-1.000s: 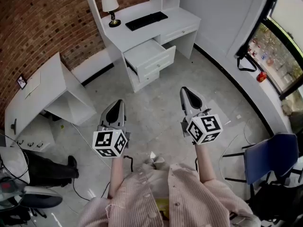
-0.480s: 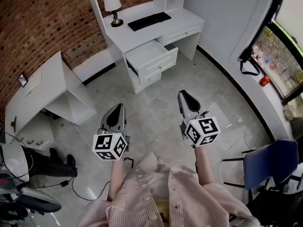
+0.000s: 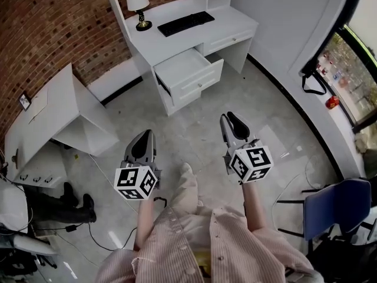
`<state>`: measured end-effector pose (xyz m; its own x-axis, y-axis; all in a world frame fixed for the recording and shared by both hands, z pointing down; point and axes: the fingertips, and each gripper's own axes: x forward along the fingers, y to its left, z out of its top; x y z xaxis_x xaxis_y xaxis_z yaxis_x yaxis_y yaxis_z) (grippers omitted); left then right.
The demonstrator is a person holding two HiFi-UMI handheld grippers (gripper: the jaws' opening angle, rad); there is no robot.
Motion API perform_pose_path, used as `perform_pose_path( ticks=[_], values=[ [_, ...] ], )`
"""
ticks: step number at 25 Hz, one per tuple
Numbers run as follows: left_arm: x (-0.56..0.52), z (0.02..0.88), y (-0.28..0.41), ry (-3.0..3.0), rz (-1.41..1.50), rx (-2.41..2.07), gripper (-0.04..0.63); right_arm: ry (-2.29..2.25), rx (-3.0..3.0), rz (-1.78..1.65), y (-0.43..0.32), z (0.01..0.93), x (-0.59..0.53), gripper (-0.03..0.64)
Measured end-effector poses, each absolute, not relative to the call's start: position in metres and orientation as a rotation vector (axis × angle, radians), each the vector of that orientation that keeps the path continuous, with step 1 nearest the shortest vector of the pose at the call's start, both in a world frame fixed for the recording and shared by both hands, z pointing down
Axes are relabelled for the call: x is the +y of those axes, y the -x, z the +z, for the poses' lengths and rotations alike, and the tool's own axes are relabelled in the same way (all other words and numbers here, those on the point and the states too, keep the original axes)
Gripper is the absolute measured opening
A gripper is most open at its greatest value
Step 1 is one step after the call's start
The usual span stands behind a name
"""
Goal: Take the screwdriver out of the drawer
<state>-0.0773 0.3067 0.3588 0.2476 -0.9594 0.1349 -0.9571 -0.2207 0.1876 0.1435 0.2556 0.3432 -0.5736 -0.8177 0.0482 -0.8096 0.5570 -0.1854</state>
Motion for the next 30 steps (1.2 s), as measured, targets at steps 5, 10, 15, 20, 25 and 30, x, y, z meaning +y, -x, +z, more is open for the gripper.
perform_pose_path(
  ticks=[5,10,15,20,25,30],
  values=[
    [0.262,0.367,0.078,-2.307,-0.047,-1.756,0.000,1.432,2.764,-0.309,-0.136,0.354,0.217,0.074],
    [0.213,0.374,0.080,-2.312,-0.025,-1.720,0.000,1.425,2.798,-0.350,-0.123,0.363,0.166,0.093],
    [0.167,0.375,0.094,-2.293,-0.012,-1.710,0.000,1.417,2.808,-0.381,-0.106,0.367,0.120,0.107],
    [0.122,0.377,0.110,-2.287,0.003,-1.708,0.000,1.418,2.818,-0.400,-0.091,0.371,0.076,0.123],
    [0.079,0.378,0.120,-2.298,0.008,-1.696,0.000,1.440,2.818,-0.393,-0.083,0.375,0.035,0.133],
    [0.050,0.384,0.124,-2.302,0.019,-1.665,0.000,1.468,2.804,-0.396,-0.080,0.379,0.007,0.138]
  ],
)
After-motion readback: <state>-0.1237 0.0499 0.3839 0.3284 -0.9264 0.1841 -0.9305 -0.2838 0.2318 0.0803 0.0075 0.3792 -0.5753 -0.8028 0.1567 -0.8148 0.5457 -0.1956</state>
